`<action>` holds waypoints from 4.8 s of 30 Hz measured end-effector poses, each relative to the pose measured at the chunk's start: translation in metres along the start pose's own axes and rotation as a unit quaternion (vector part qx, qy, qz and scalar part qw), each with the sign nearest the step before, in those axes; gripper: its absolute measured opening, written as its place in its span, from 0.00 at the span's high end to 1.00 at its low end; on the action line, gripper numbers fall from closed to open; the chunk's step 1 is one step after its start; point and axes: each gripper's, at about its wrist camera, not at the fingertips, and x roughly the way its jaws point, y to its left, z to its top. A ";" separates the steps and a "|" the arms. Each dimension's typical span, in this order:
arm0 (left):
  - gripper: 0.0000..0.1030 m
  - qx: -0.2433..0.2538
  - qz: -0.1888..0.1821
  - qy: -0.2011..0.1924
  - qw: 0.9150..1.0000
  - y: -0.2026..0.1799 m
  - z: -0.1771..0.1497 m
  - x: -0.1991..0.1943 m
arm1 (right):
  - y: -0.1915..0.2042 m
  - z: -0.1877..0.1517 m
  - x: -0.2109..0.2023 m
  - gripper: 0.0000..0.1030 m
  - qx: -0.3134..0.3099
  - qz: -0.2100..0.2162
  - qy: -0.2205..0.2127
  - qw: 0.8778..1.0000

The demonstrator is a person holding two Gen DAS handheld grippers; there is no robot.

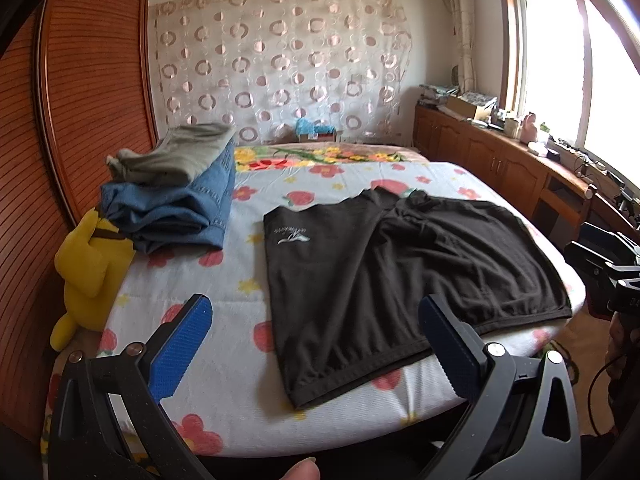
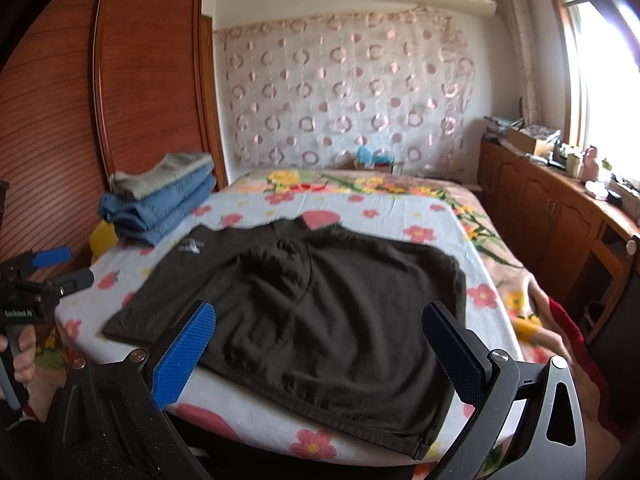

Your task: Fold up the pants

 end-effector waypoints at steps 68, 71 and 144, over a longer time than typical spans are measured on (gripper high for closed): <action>0.96 0.032 -0.145 0.049 0.988 -0.020 0.013 0.024 | -0.015 0.024 0.026 0.26 -0.010 -0.008 0.117 0.993; 0.96 0.057 -0.166 0.040 0.984 -0.042 0.031 0.021 | -0.019 0.024 0.022 0.26 -0.002 -0.009 0.111 0.994; 0.19 0.099 -0.139 0.112 0.979 -0.089 -0.010 0.116 | -0.043 0.035 0.072 0.68 0.029 0.077 0.123 0.989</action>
